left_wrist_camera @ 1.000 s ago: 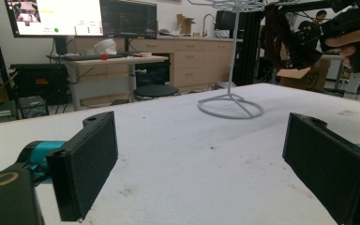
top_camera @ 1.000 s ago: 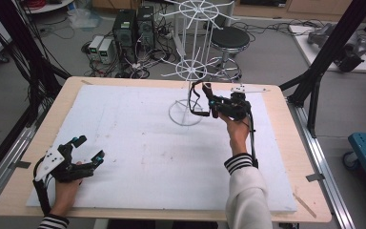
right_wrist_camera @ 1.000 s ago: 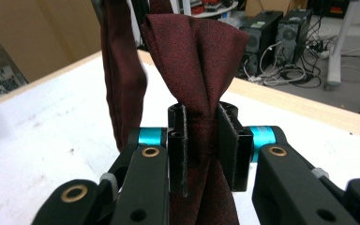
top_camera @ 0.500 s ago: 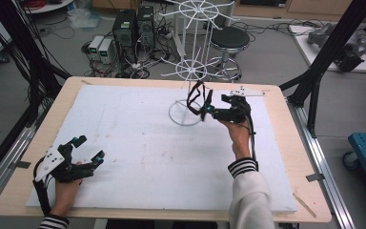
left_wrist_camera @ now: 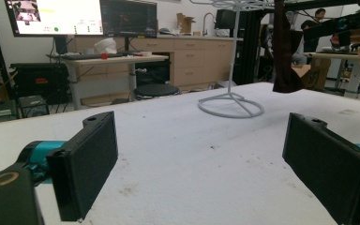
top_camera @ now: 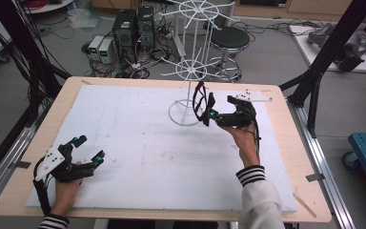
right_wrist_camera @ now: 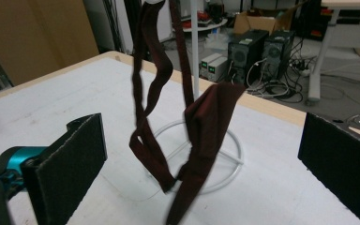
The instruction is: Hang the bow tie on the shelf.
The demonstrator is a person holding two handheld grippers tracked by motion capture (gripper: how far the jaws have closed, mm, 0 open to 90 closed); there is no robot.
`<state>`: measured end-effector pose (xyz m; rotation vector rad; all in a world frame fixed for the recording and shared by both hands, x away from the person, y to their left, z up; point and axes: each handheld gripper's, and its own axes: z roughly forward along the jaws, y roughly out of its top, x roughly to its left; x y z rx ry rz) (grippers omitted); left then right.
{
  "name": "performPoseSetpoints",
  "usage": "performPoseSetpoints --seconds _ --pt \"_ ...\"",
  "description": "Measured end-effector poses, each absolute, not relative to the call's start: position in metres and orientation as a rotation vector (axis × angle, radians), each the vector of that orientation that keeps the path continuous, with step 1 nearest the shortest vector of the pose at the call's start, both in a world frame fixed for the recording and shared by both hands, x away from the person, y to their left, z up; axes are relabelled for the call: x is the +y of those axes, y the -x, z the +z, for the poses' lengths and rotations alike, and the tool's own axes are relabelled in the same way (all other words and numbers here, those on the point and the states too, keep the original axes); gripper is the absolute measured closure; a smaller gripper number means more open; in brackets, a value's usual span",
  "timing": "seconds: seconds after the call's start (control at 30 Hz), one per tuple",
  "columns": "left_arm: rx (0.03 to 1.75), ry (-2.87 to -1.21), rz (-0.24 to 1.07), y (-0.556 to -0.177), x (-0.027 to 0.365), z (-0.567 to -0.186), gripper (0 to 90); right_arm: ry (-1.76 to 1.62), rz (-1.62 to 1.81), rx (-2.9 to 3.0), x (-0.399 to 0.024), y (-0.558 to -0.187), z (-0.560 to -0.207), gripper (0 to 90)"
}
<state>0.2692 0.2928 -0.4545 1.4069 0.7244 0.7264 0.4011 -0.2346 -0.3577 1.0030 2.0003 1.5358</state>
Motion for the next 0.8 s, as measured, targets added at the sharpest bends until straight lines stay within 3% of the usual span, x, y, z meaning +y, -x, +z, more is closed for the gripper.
performPoseSetpoints --seconds 0.4,0.8 --pt "0.72 -1.407 0.732 -0.269 0.293 -0.455 11.0 -0.833 1.618 1.876 -0.251 -0.329 -0.377 0.5" --pt "0.718 -1.404 0.737 -0.268 0.292 -0.455 11.0 -0.83 1.607 1.781 -0.274 -0.291 -0.414 0.5"
